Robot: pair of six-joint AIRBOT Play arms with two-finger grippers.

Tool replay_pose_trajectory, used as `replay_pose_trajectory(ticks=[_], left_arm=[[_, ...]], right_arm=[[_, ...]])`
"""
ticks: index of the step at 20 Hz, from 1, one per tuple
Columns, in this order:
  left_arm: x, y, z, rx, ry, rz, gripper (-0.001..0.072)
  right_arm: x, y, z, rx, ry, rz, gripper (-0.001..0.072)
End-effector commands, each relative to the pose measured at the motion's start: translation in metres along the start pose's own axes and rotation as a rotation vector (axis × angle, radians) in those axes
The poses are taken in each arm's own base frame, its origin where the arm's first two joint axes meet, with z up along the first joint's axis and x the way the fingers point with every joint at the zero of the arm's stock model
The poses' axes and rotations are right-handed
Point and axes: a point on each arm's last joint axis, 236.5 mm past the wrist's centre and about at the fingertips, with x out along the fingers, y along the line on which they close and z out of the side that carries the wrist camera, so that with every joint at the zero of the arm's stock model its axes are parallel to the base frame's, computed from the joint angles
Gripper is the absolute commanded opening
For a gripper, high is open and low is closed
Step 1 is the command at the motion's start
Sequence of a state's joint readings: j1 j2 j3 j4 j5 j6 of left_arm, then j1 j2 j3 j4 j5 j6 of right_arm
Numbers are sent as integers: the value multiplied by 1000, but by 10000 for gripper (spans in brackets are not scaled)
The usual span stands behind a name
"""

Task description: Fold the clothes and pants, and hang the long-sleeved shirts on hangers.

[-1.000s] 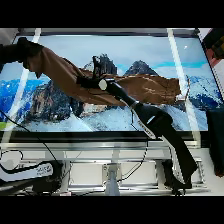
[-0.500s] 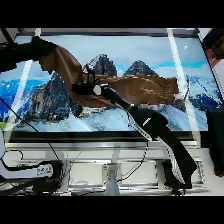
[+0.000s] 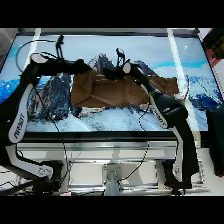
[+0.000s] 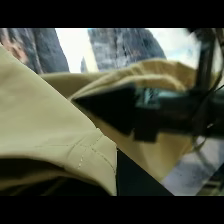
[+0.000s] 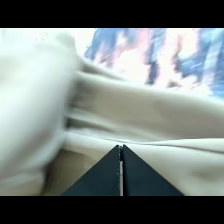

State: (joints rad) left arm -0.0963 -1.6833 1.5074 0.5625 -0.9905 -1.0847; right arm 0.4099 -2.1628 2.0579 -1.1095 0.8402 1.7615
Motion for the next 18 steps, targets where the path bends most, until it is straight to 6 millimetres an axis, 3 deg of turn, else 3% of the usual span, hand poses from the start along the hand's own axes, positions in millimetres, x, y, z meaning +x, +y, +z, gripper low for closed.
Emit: replay_pose_trajectory(ticks=[1,6,7,9,10,13,15,17,18], left_arm=[[58,-16,-37,21,85,-16,10],[103,-39,-80,45,177,-43,14],[108,-43,-86,51,189,-48,86],[110,-49,-90,59,198,-55,520],[110,-49,-90,59,199,-56,606],[100,-48,-82,58,187,-57,598],[79,-42,-60,54,139,-48,585],[45,-24,-26,48,56,-11,349],[23,-9,-11,49,21,22,340]], right_arm=[[-45,-33,34,-30,-41,-64,27],[-113,-42,84,-71,-176,-115,27],[-122,-43,90,-84,-192,-119,27],[-135,-43,97,-95,-212,-126,27],[-139,-45,98,-93,-215,-131,28],[-140,-53,91,-94,-180,-155,27],[-143,-65,90,-99,-163,-189,27],[-149,-76,90,-98,-156,-215,27],[-152,-80,90,-95,-153,-225,27]])
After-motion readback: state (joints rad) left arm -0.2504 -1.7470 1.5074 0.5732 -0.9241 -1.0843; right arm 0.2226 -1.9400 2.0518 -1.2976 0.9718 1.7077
